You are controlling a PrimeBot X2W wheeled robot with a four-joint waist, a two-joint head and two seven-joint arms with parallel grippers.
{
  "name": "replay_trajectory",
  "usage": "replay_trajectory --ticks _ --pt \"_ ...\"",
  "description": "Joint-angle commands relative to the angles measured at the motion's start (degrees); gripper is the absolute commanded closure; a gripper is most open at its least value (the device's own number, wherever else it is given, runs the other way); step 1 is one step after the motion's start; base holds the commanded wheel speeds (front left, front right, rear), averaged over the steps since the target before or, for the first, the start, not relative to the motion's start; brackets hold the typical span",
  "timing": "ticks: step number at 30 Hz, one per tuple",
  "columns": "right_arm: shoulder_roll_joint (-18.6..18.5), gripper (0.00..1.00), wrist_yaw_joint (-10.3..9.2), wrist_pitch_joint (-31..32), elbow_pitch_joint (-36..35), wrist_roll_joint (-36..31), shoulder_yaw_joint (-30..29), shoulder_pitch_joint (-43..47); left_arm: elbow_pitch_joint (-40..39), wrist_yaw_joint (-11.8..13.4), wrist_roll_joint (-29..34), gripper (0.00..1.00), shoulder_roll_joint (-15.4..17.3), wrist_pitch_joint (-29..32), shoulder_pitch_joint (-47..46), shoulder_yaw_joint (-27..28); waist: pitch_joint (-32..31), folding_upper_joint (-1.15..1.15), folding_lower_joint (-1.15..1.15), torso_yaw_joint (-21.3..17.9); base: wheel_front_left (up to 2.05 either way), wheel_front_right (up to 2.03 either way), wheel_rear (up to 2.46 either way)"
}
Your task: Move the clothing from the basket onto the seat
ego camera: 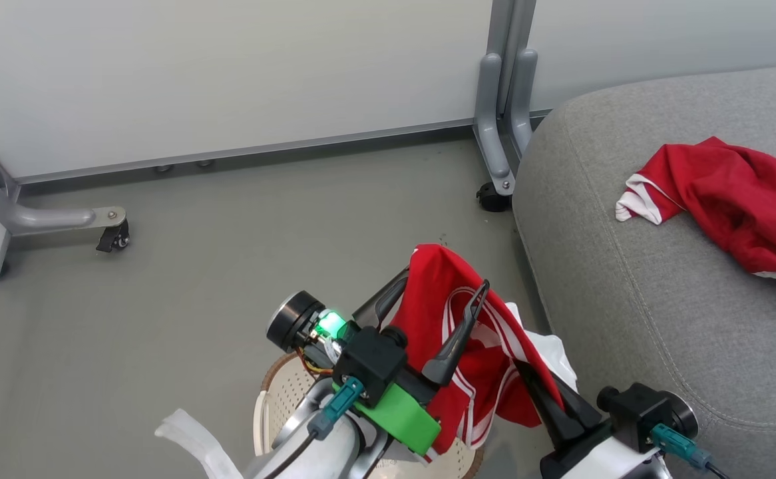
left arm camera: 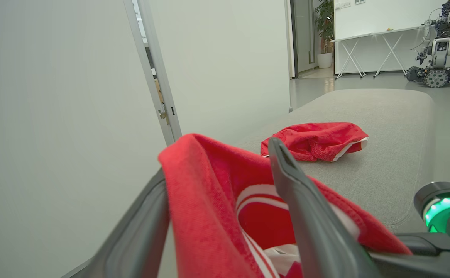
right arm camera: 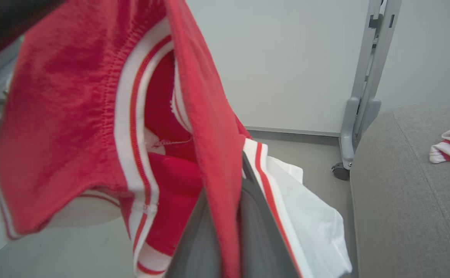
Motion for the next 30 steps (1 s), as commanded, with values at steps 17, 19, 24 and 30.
replay_trajectory --ticks 17,19,24,30 --pt "1.4 1.0 0.0 -0.2 -1.5 -2.9 -11.2 1.6 1.0 0.5 0.1 0.0 1.1 -0.2 -0.3 0.1 0.5 0.0 0.0 -1.4 0.0 0.0 0.0" --pt "1.5 1.0 0.0 -0.2 -1.6 -3.1 -11.6 1.7 1.1 0.5 -0.1 0.0 1.1 -0.2 -0.2 0.1 0.4 0.0 0.0 -1.7 0.0 0.0 0.0" --pt "2.2 1.0 -0.01 -0.2 -1.6 -3.6 -12.7 2.1 1.3 0.7 -0.2 0.0 1.1 -0.2 -0.1 0.1 0.1 0.0 0.0 -2.1 0.0 0.0 0.0" --pt "2.5 1.0 0.0 -0.2 -1.8 -3.9 -13.2 2.4 1.5 0.8 -0.4 0.0 1.3 -0.2 0.0 -0.1 -0.1 0.0 0.0 -2.3 0.0 0.0 0.0"
